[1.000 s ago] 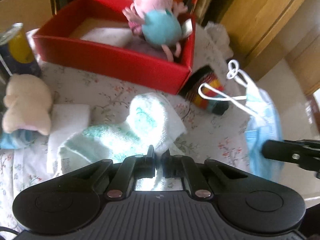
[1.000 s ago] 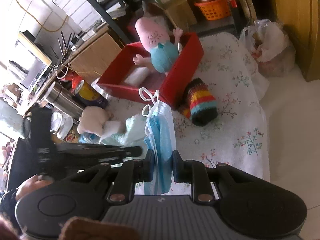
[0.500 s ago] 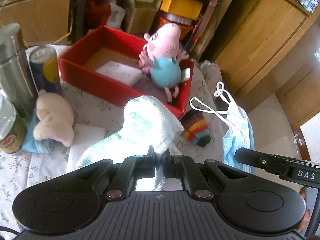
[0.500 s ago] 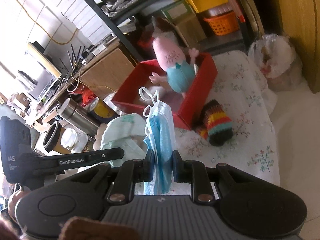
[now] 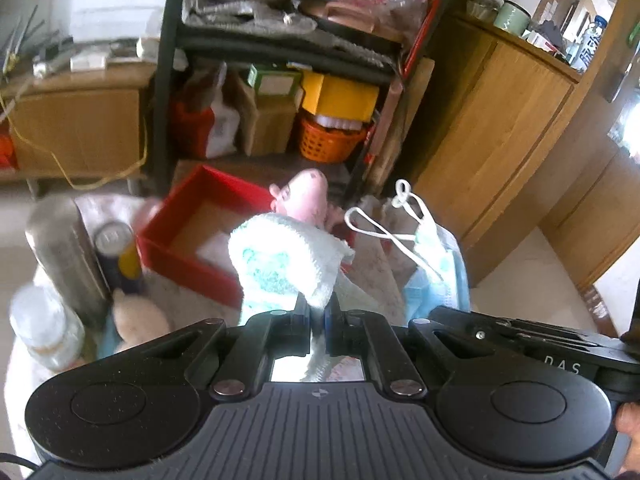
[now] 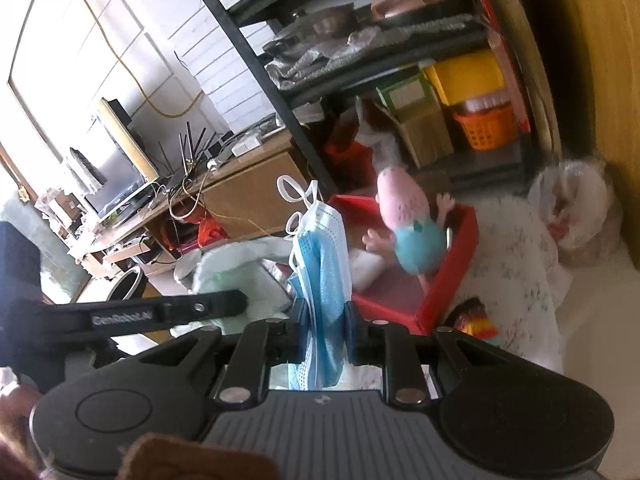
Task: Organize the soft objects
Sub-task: 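Carry the green towel and blue mask over the red box with both grippers, then open both grippers to drop the towel and mask into the red box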
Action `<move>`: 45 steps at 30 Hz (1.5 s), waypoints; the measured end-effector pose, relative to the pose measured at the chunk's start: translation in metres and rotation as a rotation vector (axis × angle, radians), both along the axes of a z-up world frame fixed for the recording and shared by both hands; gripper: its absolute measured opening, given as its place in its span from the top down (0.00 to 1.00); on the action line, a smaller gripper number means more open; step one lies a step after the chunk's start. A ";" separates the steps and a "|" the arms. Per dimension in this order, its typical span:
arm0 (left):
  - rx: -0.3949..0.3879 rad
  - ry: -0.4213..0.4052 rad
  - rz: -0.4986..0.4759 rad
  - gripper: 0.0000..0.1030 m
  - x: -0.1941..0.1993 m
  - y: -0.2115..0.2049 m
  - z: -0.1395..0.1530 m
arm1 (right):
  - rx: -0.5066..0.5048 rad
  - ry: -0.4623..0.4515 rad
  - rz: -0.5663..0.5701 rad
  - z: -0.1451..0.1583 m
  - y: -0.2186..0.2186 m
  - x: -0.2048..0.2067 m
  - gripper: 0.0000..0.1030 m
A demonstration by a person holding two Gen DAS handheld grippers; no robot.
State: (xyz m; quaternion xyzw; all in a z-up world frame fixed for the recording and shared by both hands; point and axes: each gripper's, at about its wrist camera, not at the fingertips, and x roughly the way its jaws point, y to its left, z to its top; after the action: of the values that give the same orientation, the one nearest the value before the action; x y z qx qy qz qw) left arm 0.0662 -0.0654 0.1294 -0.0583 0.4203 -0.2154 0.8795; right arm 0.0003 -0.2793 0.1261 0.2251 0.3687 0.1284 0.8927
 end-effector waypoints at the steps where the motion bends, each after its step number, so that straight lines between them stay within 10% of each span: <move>1: 0.009 -0.002 0.007 0.99 0.005 0.001 0.002 | -0.003 0.003 0.000 0.001 -0.002 0.003 1.00; 33: 0.296 -0.070 0.023 0.98 0.131 -0.053 0.041 | -0.354 0.045 0.044 0.059 -0.003 0.146 1.00; 45: 0.330 -0.013 0.051 0.98 0.175 -0.062 0.008 | -0.397 0.139 0.061 0.010 0.002 0.189 1.00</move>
State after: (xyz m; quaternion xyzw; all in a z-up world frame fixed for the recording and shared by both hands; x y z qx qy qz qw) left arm 0.2411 -0.1273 0.1375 0.0775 0.4428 -0.1214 0.8850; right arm 0.1892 -0.2776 0.1360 0.0417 0.4542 0.0644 0.8876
